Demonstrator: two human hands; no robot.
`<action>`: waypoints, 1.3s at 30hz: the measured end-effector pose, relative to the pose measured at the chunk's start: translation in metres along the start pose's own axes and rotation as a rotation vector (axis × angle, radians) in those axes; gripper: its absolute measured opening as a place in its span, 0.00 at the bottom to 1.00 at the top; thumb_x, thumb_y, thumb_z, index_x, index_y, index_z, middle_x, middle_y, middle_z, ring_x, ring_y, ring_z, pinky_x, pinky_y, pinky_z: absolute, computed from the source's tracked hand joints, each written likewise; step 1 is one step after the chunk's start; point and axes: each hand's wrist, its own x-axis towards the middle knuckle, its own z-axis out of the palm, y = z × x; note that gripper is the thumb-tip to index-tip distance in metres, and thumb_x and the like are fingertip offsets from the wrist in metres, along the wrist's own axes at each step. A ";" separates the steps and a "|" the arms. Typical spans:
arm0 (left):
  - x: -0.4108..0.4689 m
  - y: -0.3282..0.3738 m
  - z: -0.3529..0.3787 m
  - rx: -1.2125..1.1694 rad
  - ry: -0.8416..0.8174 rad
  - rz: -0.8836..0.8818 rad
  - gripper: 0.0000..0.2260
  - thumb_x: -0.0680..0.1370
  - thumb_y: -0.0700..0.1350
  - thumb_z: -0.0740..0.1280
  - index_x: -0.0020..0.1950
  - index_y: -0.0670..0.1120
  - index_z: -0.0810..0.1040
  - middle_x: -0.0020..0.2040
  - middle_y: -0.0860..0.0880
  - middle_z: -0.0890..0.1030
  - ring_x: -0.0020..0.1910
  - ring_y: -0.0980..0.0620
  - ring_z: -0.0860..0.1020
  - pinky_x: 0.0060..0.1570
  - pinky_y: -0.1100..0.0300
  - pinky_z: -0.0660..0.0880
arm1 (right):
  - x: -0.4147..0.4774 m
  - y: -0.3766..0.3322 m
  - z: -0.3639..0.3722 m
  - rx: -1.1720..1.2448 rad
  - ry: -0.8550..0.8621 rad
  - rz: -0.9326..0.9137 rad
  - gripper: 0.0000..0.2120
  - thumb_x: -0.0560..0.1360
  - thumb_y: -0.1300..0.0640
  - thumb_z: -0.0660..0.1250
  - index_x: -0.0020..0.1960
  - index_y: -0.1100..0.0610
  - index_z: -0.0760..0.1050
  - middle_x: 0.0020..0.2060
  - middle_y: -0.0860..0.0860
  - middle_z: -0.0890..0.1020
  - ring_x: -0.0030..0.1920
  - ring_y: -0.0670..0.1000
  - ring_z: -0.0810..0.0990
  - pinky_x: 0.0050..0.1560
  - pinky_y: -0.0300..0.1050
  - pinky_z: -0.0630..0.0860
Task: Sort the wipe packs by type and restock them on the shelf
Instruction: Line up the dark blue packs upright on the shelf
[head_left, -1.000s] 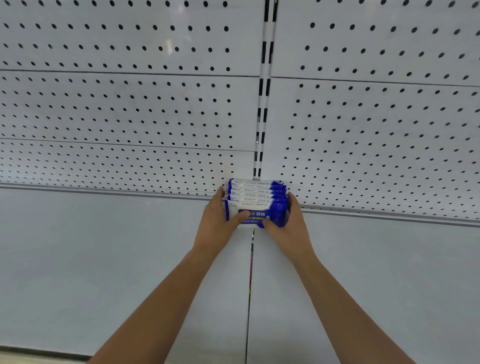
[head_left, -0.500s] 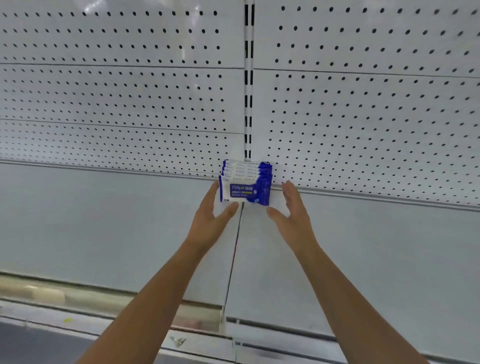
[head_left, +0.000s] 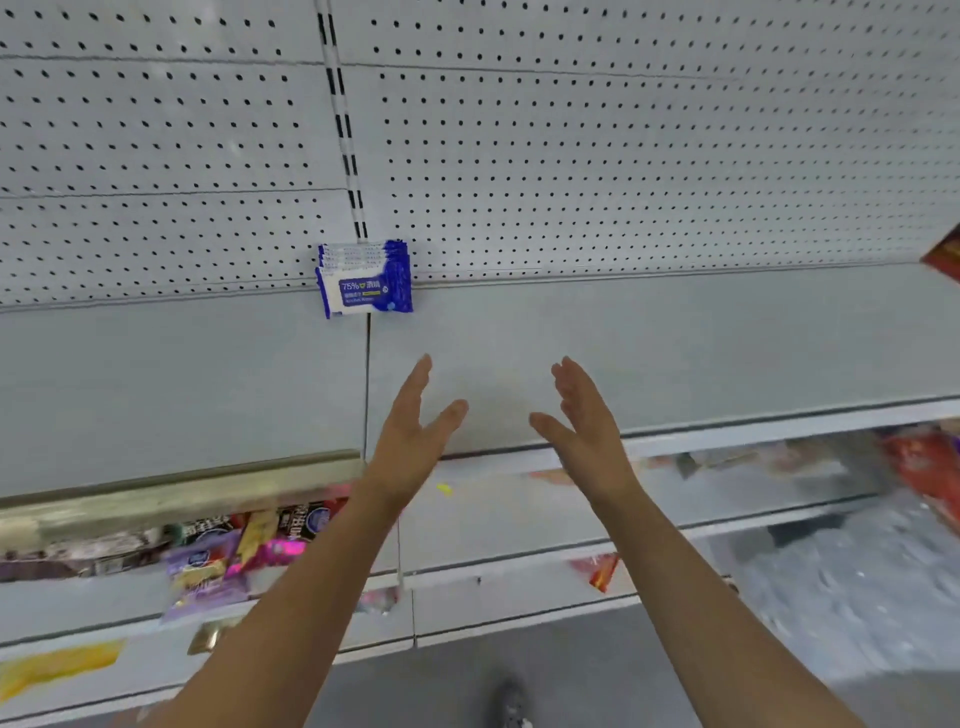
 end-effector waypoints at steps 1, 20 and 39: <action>-0.007 0.004 0.014 -0.002 -0.022 0.012 0.31 0.79 0.52 0.69 0.79 0.61 0.60 0.79 0.60 0.62 0.77 0.57 0.60 0.77 0.49 0.59 | -0.012 0.001 -0.015 -0.009 0.032 -0.002 0.33 0.78 0.62 0.69 0.78 0.47 0.59 0.75 0.44 0.67 0.75 0.46 0.65 0.72 0.42 0.63; -0.202 0.051 0.447 0.087 -0.605 0.095 0.32 0.79 0.54 0.68 0.80 0.59 0.58 0.79 0.61 0.61 0.76 0.63 0.60 0.77 0.53 0.59 | -0.261 0.092 -0.425 -0.102 0.549 0.128 0.26 0.78 0.58 0.68 0.73 0.47 0.65 0.71 0.41 0.70 0.69 0.41 0.69 0.68 0.43 0.65; -0.189 0.043 0.753 0.157 -0.736 0.055 0.25 0.80 0.52 0.68 0.75 0.57 0.67 0.70 0.59 0.73 0.65 0.66 0.73 0.64 0.60 0.75 | -0.224 0.202 -0.701 -0.073 0.510 0.346 0.38 0.65 0.46 0.69 0.74 0.51 0.66 0.68 0.42 0.75 0.65 0.37 0.75 0.59 0.32 0.73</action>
